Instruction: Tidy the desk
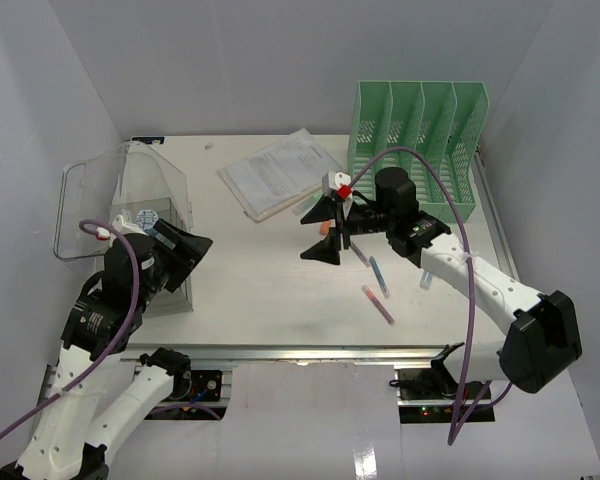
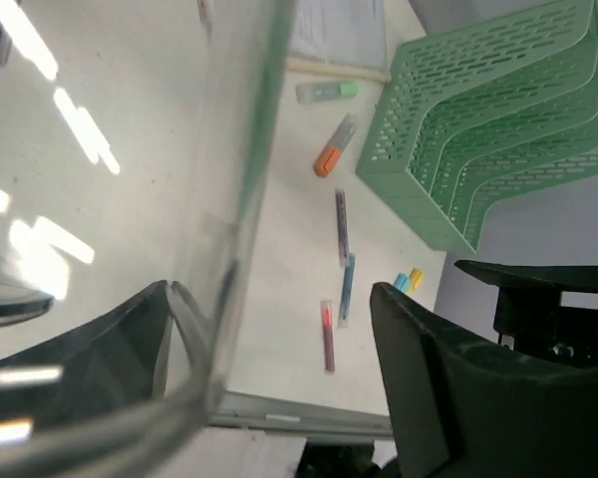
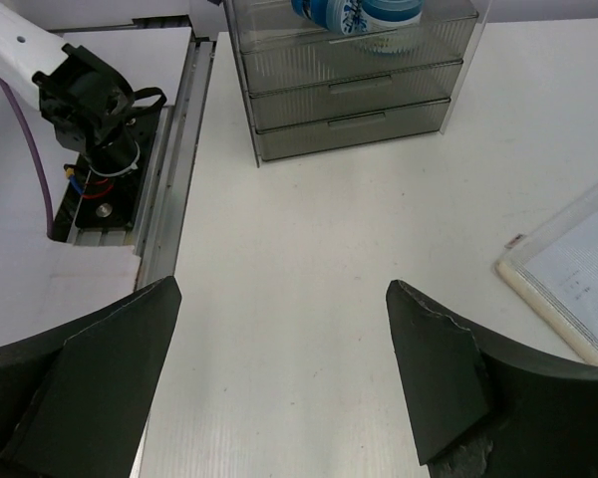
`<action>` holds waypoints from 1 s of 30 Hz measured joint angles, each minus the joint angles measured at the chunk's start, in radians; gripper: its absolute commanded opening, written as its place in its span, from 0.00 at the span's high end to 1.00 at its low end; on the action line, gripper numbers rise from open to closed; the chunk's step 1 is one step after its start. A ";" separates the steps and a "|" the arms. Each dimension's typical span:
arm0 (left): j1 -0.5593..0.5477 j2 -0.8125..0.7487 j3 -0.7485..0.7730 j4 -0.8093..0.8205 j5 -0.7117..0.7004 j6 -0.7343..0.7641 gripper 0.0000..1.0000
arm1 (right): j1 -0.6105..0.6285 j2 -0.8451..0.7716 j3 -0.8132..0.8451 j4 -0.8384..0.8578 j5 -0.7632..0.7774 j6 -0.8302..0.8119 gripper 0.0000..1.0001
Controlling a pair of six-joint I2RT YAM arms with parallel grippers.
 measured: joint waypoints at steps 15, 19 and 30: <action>-0.002 -0.078 -0.014 -0.280 0.203 -0.088 0.46 | -0.004 -0.141 -0.127 -0.008 0.000 0.029 0.10; -0.002 -0.113 -0.054 -0.324 0.160 -0.079 0.84 | -0.014 -0.150 -0.154 -0.020 -0.001 0.022 0.10; -0.002 -0.100 -0.211 -0.379 -0.050 -0.201 0.78 | -0.043 -0.300 -0.221 -0.104 0.001 -0.039 0.10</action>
